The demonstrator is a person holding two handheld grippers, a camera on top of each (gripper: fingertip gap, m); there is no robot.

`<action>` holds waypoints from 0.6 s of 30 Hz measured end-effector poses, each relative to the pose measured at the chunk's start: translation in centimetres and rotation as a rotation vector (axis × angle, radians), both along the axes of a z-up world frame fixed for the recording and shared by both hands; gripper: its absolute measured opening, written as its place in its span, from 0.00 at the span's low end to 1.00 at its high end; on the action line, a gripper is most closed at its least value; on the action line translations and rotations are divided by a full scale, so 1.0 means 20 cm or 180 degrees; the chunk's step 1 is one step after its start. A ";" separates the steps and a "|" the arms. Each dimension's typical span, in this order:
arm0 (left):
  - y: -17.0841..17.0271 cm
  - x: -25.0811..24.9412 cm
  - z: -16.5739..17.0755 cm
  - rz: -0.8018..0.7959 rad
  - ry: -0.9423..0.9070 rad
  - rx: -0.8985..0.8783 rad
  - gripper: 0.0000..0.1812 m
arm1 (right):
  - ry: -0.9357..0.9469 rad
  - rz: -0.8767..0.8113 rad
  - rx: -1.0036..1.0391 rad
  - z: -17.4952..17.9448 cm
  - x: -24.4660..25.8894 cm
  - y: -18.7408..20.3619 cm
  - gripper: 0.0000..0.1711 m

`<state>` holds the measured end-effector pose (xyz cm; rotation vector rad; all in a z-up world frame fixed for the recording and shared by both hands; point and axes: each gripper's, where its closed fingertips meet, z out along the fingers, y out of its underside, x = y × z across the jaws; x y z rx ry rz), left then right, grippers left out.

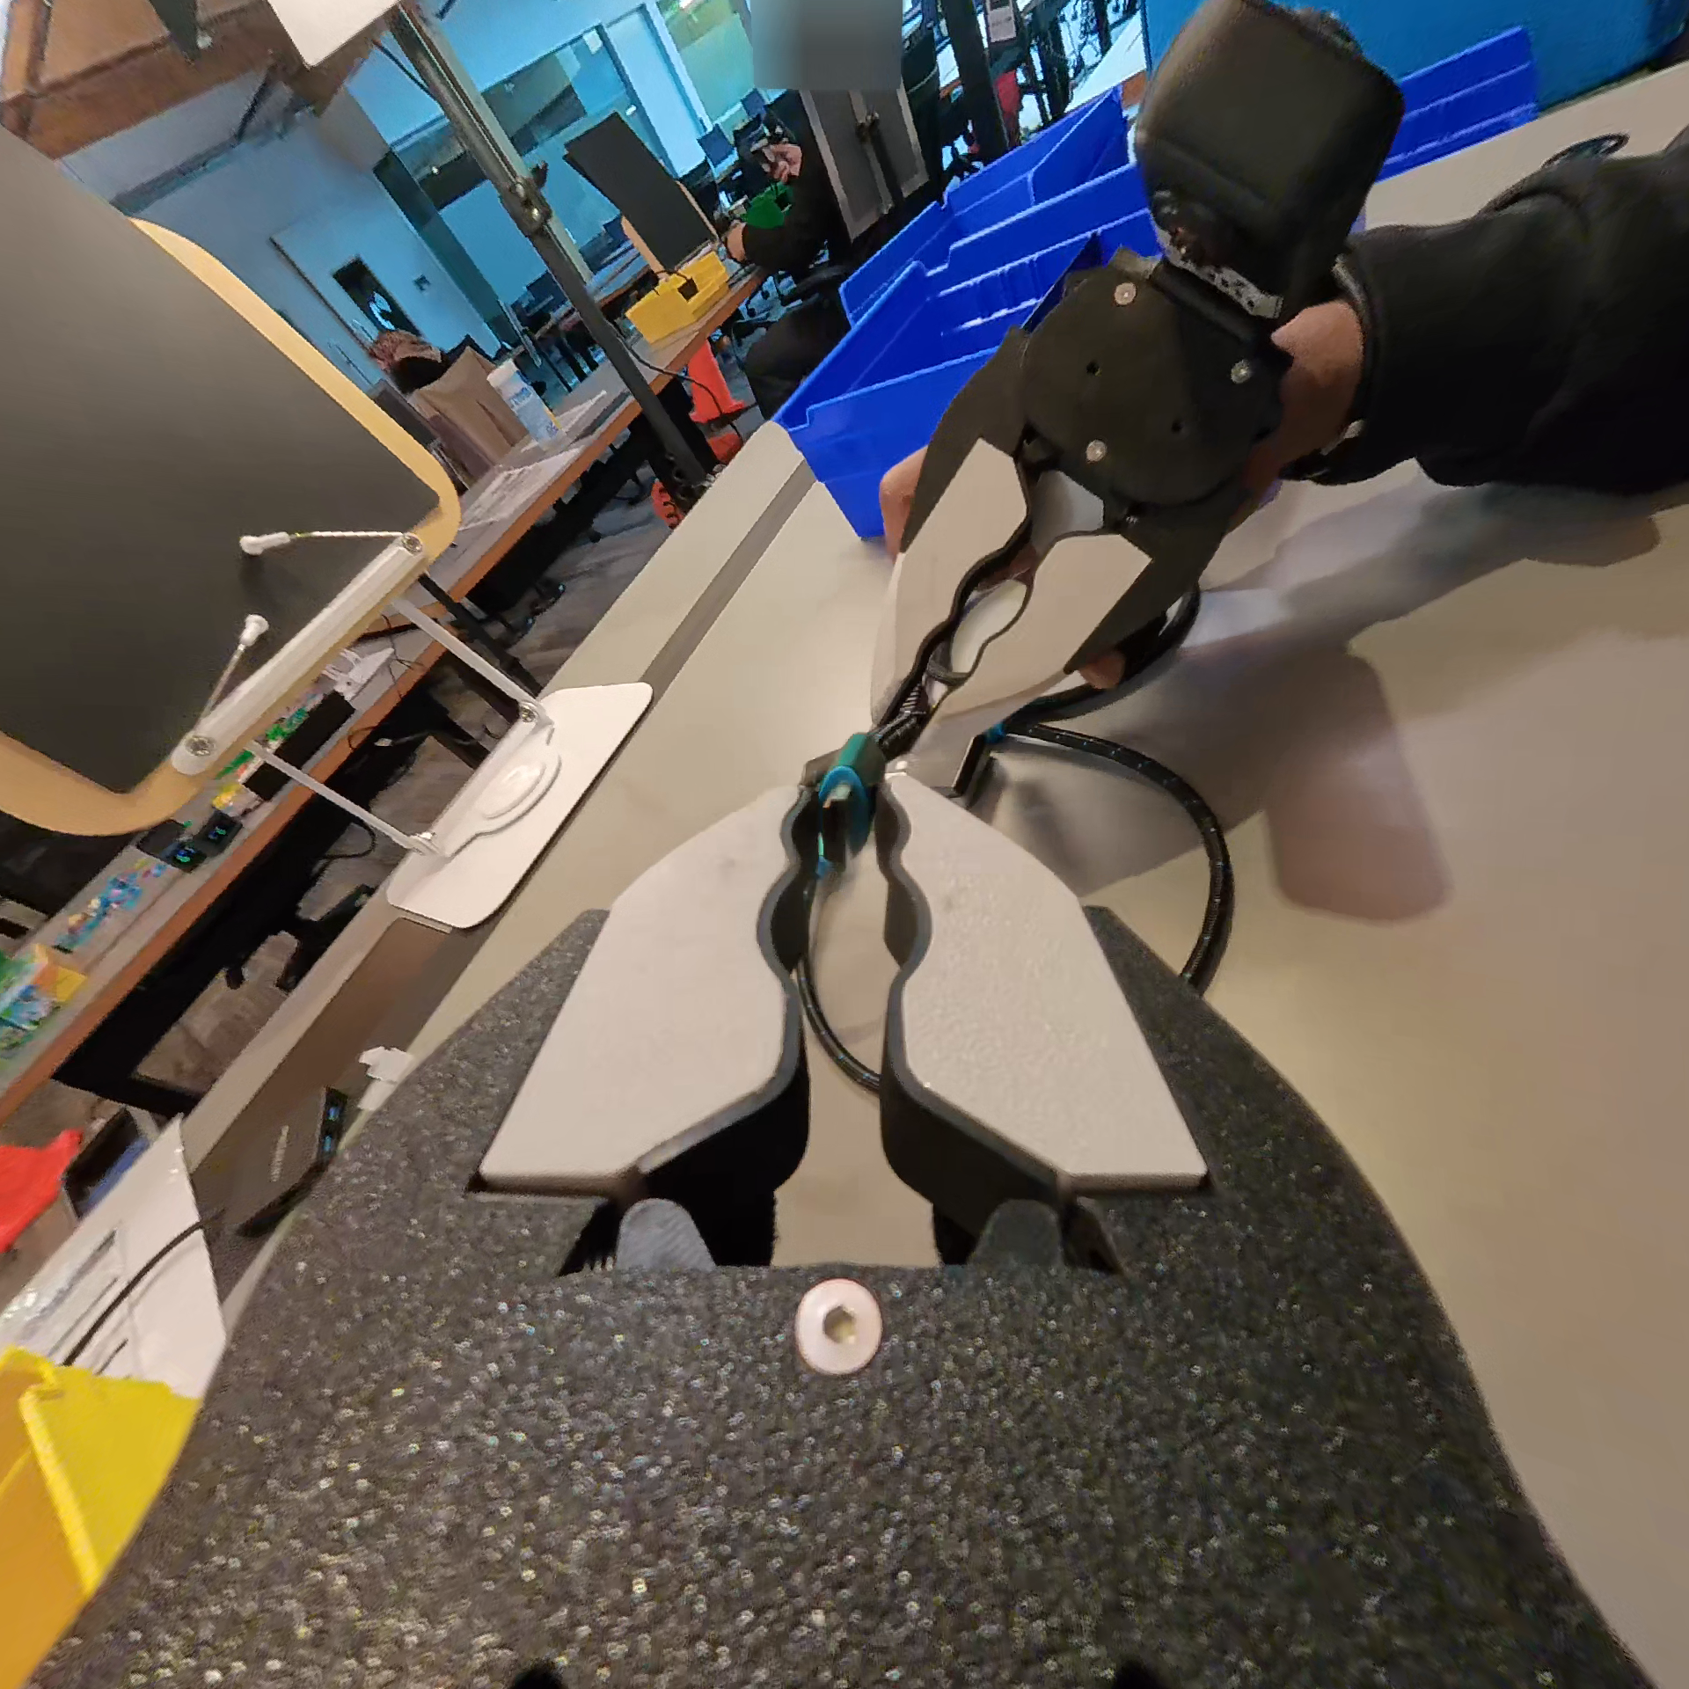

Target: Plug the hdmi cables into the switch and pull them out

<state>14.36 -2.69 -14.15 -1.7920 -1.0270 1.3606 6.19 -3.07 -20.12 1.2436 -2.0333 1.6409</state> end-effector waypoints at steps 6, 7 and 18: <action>-0.01 0.08 0.13 0.0147 -0.0066 0.0079 0.06 | 0.0152 0.0283 0.0031 0.07 0.08 0.10 0.19; -0.01 0.09 0.15 0.0166 -0.0141 0.0059 0.06 | 0.0040 0.0367 0.0013 0.11 0.11 0.12 0.20; 0.18 0.07 0.29 -0.0390 -0.0754 0.0309 0.06 | -0.0964 0.0890 0.0251 0.37 0.50 0.10 0.18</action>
